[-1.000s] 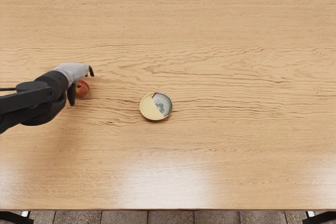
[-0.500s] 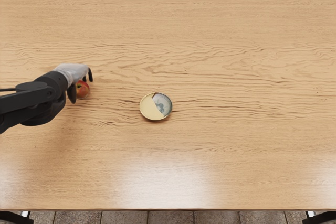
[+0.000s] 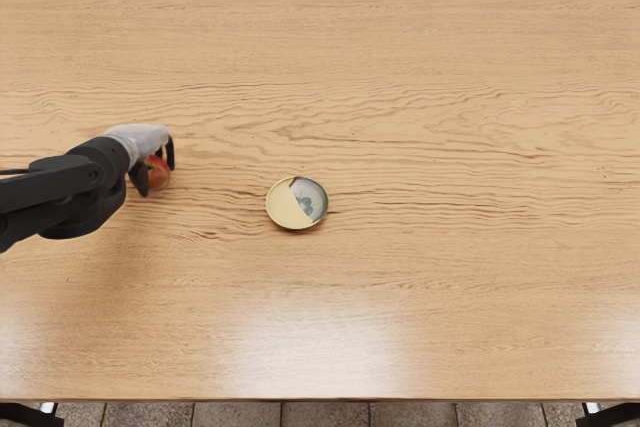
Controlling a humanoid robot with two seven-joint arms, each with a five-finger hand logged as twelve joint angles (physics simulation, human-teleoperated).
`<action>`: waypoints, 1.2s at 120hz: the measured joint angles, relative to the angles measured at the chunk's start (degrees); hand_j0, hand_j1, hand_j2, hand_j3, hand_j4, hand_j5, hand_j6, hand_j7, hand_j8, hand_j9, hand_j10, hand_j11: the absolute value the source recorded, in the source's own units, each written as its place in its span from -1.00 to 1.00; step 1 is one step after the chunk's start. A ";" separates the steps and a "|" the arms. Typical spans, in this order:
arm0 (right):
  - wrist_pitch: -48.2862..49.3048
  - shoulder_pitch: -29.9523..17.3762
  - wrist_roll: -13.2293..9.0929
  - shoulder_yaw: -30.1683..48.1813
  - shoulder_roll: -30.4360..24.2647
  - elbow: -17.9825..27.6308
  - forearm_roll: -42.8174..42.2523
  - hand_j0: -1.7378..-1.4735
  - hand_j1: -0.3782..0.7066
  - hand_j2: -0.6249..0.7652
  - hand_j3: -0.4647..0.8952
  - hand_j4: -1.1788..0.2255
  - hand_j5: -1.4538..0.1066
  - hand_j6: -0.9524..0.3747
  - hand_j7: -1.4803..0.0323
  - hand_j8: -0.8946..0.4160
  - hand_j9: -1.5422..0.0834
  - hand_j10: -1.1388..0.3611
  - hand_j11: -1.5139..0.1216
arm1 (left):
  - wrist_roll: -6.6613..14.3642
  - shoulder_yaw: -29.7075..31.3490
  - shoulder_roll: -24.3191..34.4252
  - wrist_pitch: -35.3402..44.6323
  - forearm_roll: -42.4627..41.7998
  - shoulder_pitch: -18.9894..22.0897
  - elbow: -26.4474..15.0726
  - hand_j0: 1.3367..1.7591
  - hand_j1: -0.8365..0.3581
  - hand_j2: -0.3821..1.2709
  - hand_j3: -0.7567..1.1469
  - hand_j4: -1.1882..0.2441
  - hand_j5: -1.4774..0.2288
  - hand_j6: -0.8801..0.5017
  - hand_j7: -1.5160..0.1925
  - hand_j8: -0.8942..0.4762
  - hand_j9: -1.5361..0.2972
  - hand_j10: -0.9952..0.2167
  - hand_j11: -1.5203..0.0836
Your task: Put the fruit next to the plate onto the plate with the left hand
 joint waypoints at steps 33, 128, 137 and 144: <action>0.00 0.00 0.00 0.00 0.00 0.00 0.00 -0.40 -0.91 -0.11 -0.32 0.66 0.84 0.41 0.93 0.34 0.87 0.50 0.83 | -0.07 -0.39 -0.72 -1.69 -3.86 -4.55 -0.27 0.50 -0.15 -0.12 -0.20 -0.08 -0.43 -0.22 -0.39 -0.24 -0.40 -0.58 -0.33; 0.02 0.00 -0.01 0.00 0.00 0.00 0.00 -0.40 -0.91 -0.11 -0.32 0.66 0.84 0.41 0.93 0.34 0.87 0.50 0.83 | -0.10 -0.77 -9.78 -6.13 -14.43 -15.70 -12.61 0.50 -0.08 -0.09 -0.20 -0.13 -0.51 -0.24 -0.43 -0.30 -0.43 -0.62 -0.37; 0.01 0.00 -0.01 0.00 0.00 0.00 0.00 -0.40 -0.91 -0.11 -0.32 0.66 0.84 0.41 0.93 0.34 0.87 0.50 0.83 | -0.12 -0.63 -10.62 -6.19 -14.92 -15.36 -13.11 0.51 -0.13 -0.01 -0.20 -0.11 -0.53 -0.25 -0.43 -0.27 -0.43 -0.62 -0.37; 0.00 0.01 -0.01 0.00 0.00 0.00 0.00 -0.40 -0.91 -0.11 -0.32 0.66 0.84 0.41 0.93 0.34 0.87 0.50 0.83 | -0.13 -0.52 -10.72 -6.17 -15.06 -15.06 -13.30 0.51 -0.15 0.03 -0.20 -0.11 -0.52 -0.23 -0.43 -0.29 -0.43 -0.62 -0.37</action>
